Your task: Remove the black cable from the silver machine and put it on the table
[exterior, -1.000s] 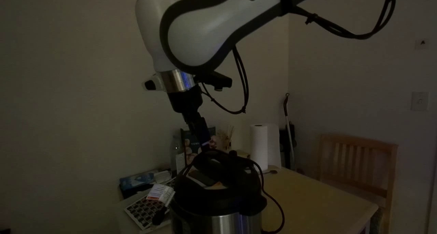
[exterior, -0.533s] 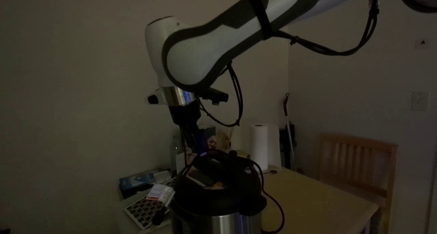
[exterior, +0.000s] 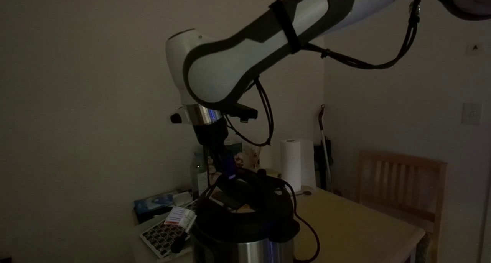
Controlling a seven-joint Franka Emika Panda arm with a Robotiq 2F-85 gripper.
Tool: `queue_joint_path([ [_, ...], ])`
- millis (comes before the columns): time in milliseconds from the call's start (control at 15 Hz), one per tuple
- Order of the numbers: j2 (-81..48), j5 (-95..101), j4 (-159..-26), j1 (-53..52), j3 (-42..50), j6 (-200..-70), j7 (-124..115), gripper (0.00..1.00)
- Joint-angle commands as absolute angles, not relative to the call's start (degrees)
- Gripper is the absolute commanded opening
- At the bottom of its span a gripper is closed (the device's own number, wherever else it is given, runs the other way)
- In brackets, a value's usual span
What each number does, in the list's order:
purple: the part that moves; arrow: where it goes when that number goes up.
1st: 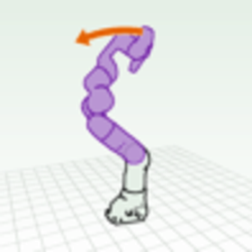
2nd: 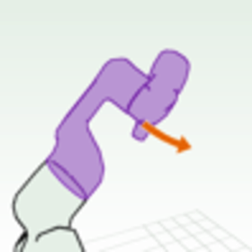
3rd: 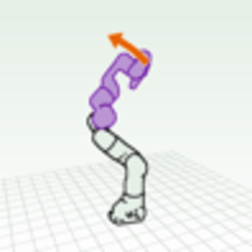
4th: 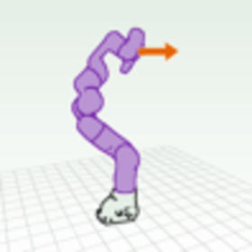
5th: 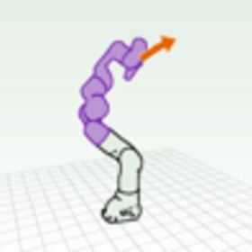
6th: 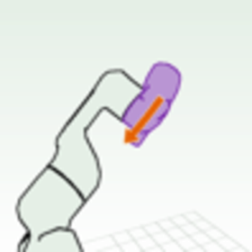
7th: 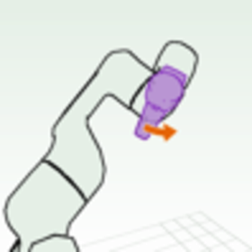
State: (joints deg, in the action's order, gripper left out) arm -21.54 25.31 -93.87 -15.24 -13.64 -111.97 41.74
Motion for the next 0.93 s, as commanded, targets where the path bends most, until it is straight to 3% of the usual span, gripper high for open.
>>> queue_joint_path([
  [0, -21.6, 23.6, -94.7, -14.7, -13.1, -110.9, 41.4, 0.73],
  [733, -20.1, 24.8, -94.9, -15.7, -12.9, -111.5, 40.4, 0.04],
  [867, -18.8, 24.9, -95.4, -16.0, -13.1, -111.9, 39.9, 0.0],
])
